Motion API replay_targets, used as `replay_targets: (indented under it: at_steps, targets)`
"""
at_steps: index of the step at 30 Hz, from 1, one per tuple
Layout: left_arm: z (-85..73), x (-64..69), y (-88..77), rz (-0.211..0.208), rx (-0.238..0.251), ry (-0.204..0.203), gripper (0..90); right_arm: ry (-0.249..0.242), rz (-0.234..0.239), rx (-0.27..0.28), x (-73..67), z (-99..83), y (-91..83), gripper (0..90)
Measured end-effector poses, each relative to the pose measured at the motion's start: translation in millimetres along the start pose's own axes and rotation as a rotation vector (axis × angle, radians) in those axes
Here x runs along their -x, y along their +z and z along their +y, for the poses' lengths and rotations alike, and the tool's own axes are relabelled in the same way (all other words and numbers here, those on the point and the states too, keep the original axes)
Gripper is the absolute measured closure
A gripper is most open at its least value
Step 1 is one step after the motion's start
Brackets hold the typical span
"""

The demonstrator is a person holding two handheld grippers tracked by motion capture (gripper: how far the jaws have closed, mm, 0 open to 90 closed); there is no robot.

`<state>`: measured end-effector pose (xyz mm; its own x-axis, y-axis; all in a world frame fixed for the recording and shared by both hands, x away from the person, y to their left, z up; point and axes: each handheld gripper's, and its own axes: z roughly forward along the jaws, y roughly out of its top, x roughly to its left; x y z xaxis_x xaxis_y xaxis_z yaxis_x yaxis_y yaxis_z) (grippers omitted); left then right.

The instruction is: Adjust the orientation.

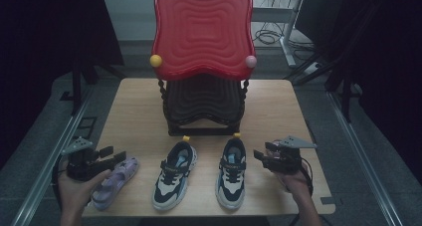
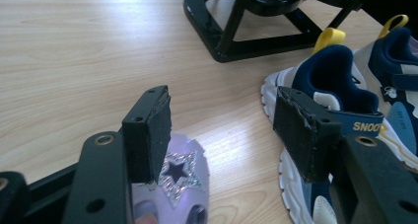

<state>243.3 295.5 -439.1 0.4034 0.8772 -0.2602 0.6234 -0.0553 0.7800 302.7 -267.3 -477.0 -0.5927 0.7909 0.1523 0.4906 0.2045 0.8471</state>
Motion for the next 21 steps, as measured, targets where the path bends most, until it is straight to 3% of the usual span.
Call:
replay_targets:
  at_steps: [12,21]
  targets:
    - [10.1,17.9,2.4,-0.03,0.01,0.06,39.3,-0.001,-0.013,-0.004,-0.9,-2.8,-4.6,39.4]
    - [7.7,19.5,9.4,-0.044,-0.013,0.073,39.0,-0.018,-0.027,-0.001,-4.9,-7.7,-18.6,47.1]
